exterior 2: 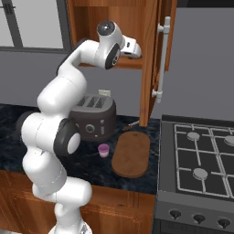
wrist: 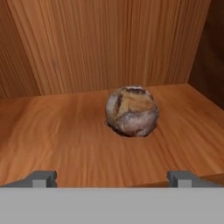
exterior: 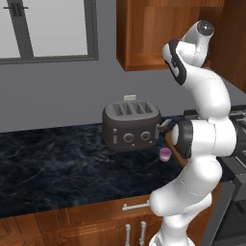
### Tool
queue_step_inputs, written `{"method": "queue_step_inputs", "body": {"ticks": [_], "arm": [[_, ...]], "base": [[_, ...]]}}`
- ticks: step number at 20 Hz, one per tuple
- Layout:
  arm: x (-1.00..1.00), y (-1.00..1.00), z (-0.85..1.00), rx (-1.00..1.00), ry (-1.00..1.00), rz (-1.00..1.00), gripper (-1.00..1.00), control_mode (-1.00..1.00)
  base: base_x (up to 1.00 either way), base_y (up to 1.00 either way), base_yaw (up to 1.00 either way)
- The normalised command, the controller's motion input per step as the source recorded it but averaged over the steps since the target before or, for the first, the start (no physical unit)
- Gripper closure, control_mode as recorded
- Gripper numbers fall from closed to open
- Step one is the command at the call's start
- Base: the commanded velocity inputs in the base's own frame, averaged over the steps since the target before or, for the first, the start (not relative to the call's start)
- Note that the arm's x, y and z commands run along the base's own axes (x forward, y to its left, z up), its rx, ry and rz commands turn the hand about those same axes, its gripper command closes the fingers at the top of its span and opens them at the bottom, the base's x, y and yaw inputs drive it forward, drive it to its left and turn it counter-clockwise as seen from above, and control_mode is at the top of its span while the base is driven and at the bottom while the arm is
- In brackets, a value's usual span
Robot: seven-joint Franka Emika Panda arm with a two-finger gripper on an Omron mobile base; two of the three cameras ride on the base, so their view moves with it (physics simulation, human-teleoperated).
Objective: Pick the bread, place it on the cutting board, pick the jam, place it on the counter, and close the cabinet.
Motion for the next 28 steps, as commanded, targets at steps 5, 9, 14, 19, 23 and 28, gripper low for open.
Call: {"method": "queue_step_inputs", "body": {"ticks": [5,9,14,19,23,28], "arm": [[0.13,-0.03,-0.10,0.00,0.00,0.00,-1.00,-1.00],[0.19,-0.05,0.00,0.00,0.00,0.00,-1.00,-1.00],[0.25,-0.09,0.00,0.00,0.00,0.00,-1.00,-1.00],[0.24,-0.13,0.00,0.00,0.00,0.00,-1.00,-1.00],[0.26,-0.10,0.00,0.00,0.00,0.00,-1.00,-1.00],[0.24,-0.07,0.00,0.00,0.00,0.00,-1.00,-1.00]], "base": [[0.00,0.00,0.00],[0.00,0.00,0.00],[0.00,0.00,0.00],[0.00,0.00,0.00],[0.00,0.00,0.00],[0.00,0.00,0.00]]}}
